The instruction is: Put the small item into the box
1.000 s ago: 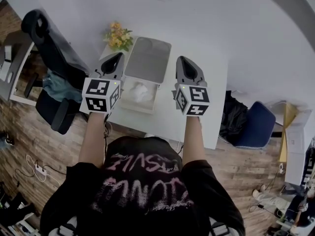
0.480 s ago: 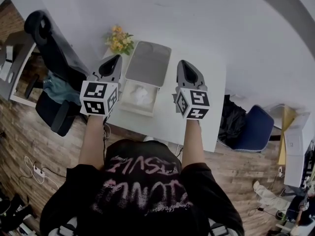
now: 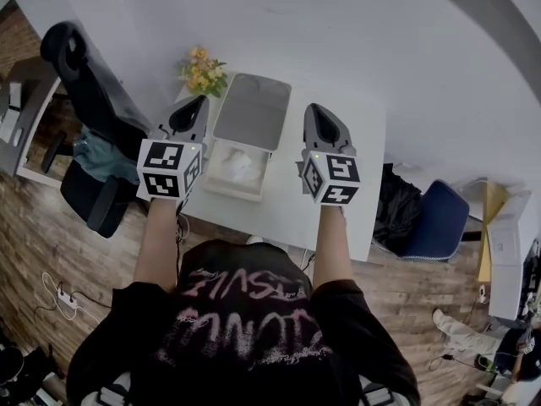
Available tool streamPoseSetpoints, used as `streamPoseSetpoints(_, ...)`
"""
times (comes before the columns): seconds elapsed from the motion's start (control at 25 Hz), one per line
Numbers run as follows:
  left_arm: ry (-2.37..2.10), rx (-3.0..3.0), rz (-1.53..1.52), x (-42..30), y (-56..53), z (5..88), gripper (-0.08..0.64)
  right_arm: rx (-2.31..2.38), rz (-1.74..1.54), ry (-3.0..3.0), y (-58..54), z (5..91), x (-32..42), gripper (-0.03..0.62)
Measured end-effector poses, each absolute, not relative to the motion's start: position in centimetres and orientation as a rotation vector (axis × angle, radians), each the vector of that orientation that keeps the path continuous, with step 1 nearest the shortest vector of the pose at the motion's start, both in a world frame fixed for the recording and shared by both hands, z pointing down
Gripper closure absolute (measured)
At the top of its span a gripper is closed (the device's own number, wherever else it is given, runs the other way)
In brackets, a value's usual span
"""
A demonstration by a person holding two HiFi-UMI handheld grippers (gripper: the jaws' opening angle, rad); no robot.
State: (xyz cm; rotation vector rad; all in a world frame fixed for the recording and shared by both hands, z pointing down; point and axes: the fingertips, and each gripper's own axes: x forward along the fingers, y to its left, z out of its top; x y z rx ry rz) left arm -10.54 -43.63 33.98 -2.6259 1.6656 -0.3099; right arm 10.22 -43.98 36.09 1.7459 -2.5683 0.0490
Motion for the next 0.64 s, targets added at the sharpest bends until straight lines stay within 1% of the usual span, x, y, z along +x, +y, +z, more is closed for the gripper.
streamPoseSetpoints(0.64, 1.673, -2.625, -0.308, -10.28, -43.62, 33.87, 0.557, 1.742, 0.040, -2.579, -44.03, 35.80, 10.78, 0.584)
